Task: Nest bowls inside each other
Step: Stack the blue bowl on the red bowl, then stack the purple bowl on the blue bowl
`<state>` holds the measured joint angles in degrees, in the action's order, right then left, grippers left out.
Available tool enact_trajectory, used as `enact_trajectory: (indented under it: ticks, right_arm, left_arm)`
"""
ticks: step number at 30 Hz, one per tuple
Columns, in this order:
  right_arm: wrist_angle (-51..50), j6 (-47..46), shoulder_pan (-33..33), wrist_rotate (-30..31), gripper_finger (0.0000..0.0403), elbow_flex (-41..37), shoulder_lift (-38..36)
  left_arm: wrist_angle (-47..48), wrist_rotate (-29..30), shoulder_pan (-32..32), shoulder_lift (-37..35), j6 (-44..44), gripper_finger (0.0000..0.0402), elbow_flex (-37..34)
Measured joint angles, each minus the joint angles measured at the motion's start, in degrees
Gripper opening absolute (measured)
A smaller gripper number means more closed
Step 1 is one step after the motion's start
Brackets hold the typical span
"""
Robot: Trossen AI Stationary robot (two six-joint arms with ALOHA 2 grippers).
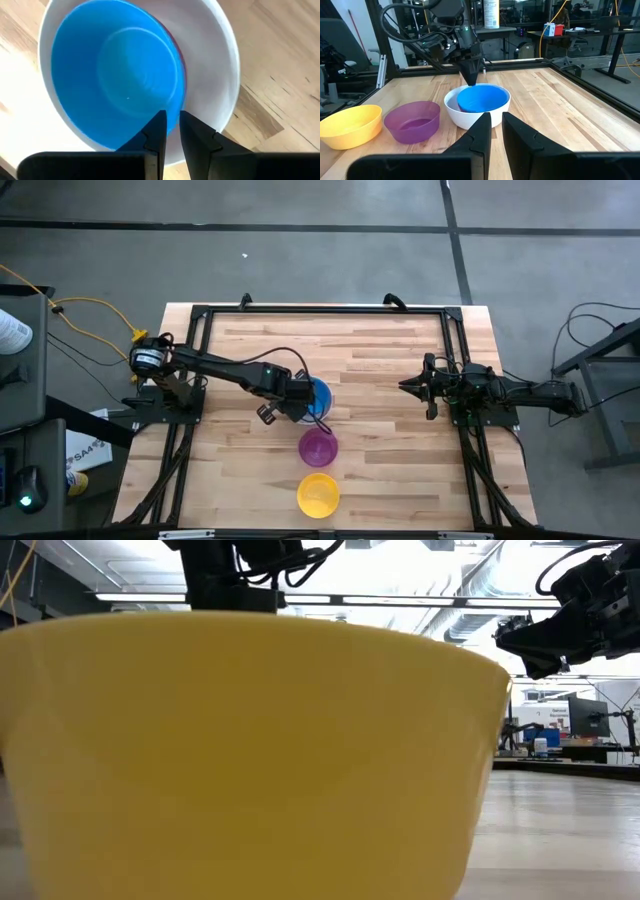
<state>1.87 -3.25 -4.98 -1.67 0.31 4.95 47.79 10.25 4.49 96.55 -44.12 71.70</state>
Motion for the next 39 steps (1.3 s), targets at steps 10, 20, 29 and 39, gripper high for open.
enact_trajectory:
  ticks: [10, 20, 29, 39]
  right_arm:
    - [0.0, 0.0, 0.0, 0.0, 0.0039, 0.0, 0.0]
    - [-0.1, 0.0, 0.0, 0.0, 0.0039, 0.0, 0.2]
    - [-0.3, 0.0, 0.0, 0.1, 0.0039, 0.0, 1.4]
    - [-0.1, 0.0, 0.0, 0.0, 0.0039, 0.0, 2.7]
  left_arm:
    - [2.2, -0.4, 0.0, -3.3, 2.3, 0.0052, 0.1]
    - [7.1, -0.5, -0.5, -9.0, 2.6, 0.0052, 0.1]
    - [7.3, -11.4, -0.8, -14.3, 4.9, 0.0052, -0.3]
    - [-1.4, -24.3, -0.8, -22.7, 8.7, 0.0051, -7.3]
